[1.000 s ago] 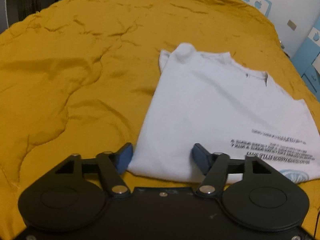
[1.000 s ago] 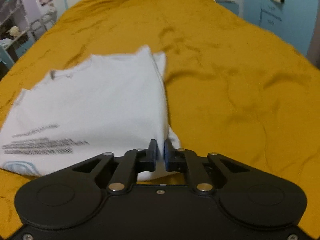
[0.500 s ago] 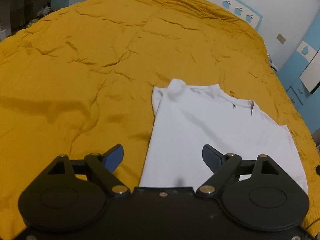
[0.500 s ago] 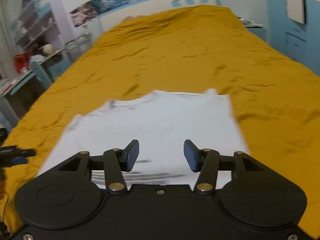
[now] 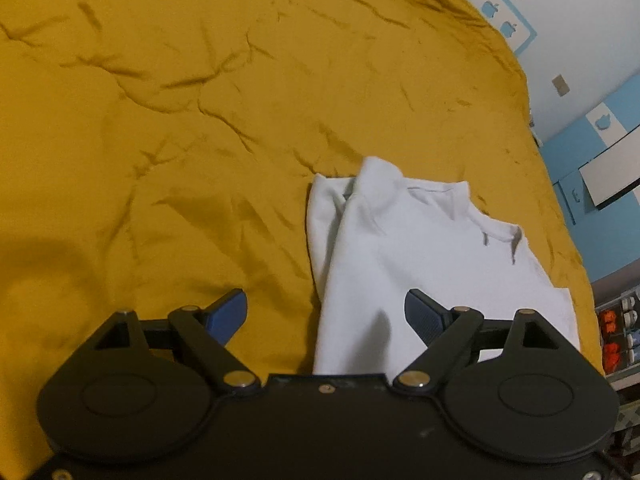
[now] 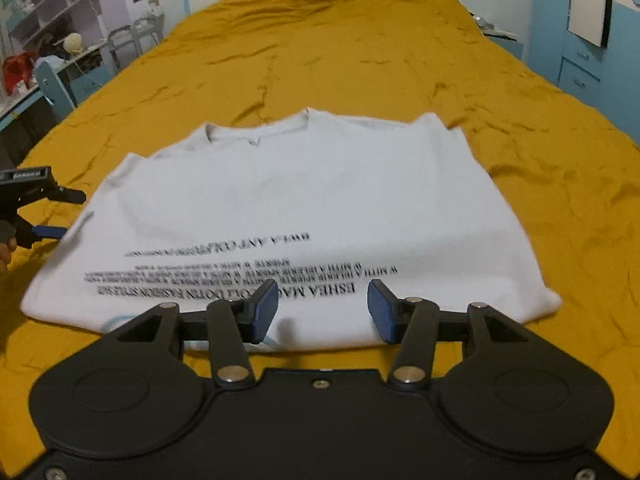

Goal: Fold small clothes

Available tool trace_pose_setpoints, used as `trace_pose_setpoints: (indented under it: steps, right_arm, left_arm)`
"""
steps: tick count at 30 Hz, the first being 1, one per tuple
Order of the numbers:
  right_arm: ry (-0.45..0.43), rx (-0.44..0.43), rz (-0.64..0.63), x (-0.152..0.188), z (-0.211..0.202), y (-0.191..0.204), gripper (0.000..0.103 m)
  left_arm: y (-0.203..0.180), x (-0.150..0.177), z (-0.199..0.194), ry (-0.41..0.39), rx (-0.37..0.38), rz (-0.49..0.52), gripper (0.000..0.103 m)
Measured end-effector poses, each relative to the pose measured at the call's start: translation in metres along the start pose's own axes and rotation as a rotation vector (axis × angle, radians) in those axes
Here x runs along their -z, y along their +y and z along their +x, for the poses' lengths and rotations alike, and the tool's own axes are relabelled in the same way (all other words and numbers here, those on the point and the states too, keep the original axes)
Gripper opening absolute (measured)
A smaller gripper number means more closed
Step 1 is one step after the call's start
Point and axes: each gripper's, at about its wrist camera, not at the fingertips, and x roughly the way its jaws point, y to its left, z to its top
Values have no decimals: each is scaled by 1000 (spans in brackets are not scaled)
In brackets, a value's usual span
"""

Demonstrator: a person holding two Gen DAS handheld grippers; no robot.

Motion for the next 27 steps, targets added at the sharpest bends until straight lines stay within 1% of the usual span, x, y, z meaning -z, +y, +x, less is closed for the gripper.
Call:
trace_pose_setpoints:
  steps: [4,7,9,11,12,13,15,16,17,19,22,27]
  right_arm:
    - [20,3,16,5,7,3,51]
    - [11,56,36,8,10,4,51]
    - [1,82,77,10,10,0,51]
    - [4,92,120,13,11,-5,51]
    - [7,91,127,14,12,-6,51]
    - [7,97,129,15,13,-7,50]
    - [9,100,118,16,15,-7,51]
    - [8,102,112,17,15,-6,51]
    - [7,103,108,17,16,-6,51]
    - [3,104,104,18,16,-6,51]
    - [-2,99,112,18,15,-9,51]
    - [-7,95,129,15,10,-12,52]
  left_arm:
    - [-5,-3,20,10,8,26,93]
    - [-13,-6,32,4,14,49,93]
    - [-15,-11,38,-2,37,43,93]
    - [-16,-14,44,-2,76,31,79]
    - [-18,-16,48,6,95,29,60]
    - [-19,-16,51,14,93,27,45]
    - [-20,-18,58,24,86,25,37]
    - [-19,-18,58,22,88,19,30]
    - [-20,-19,60,20,89,11,27]
    - [-17,-19,59,18,102,-10,16]
    - [-14,-18,54,8,112,-25,14]
    - [-23,-17,50,-11,92,-11,11]
